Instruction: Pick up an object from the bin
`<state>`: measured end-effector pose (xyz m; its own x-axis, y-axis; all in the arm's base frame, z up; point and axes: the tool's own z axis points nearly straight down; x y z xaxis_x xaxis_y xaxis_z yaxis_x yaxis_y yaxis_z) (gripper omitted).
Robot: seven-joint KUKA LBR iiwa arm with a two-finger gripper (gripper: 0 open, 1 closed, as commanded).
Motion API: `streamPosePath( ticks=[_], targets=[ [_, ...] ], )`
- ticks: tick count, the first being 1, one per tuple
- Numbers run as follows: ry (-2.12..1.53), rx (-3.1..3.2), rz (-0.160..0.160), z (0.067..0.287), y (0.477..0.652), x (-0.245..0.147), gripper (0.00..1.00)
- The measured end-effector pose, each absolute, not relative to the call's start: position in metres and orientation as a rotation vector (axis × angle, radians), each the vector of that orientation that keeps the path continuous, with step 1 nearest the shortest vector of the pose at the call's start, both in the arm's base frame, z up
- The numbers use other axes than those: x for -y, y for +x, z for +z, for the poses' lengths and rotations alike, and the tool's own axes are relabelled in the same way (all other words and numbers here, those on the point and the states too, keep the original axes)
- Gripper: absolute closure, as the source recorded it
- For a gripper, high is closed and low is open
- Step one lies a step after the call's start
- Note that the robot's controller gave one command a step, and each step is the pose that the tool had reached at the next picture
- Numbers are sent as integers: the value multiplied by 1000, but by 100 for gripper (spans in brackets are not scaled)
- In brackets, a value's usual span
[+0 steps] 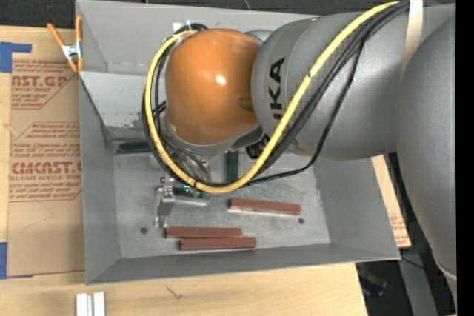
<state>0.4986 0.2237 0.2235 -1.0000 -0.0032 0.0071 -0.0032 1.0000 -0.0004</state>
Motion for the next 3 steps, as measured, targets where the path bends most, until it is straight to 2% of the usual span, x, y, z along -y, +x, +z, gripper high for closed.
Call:
streamPosePath(
  ticks=[1, 2, 3],
  targets=[
    [2, 3142, -2, 228, 501, -223, 0],
    [-6, 3148, -7, 178, 511, -200, 0],
    [71, 3145, -2, 109, 511, -189, 0]
  ],
)
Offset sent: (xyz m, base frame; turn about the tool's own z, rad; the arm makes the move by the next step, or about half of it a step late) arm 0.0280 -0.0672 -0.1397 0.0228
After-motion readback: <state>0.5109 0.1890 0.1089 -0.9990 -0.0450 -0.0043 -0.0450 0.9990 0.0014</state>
